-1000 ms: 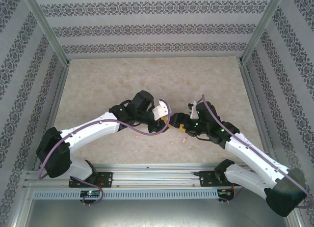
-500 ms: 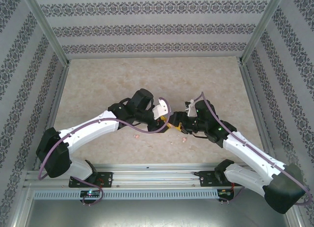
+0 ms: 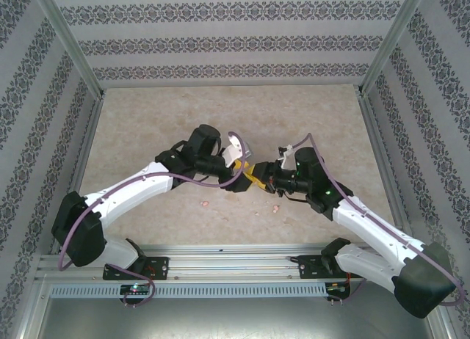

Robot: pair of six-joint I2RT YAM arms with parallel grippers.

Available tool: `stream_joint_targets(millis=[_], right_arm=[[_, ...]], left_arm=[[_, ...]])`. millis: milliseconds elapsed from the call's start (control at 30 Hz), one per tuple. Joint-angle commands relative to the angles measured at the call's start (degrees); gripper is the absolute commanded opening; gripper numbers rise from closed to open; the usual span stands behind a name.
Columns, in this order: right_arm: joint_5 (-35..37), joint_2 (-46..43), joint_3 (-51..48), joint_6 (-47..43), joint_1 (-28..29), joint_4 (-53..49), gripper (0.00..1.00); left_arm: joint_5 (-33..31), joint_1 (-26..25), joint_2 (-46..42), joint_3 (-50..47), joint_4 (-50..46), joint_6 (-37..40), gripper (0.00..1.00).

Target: Insert the wireless bluetooth earbuds into the charging case

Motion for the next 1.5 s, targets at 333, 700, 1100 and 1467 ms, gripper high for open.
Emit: stream_joint_targets(millis=[333,700,1100,1467], right_arm=[[-1.92,-0.04,3.60,10.62,-3.68,9.84,0.24],[-1.78,-2.50,2.42,14.13,-3.73,14.39,0.24],[-2.10,-2.42,2.44,14.31,-2.94,14.21,0.24],[-1.70,-0.96,3.14,13.98,-2.24,14.85,0.24]], left_arm=[[11.85,9.90,-12.80,-17.57,32.72,-13.41,0.74],[17.44,9.70,-5.53,-18.65,49.71,-18.07,0.66],[15.38,5.83,-1.67,-18.02,55.08,-18.37,0.60],[16.03,5.03,0.37,-16.71,57.74,-20.12,0.54]])
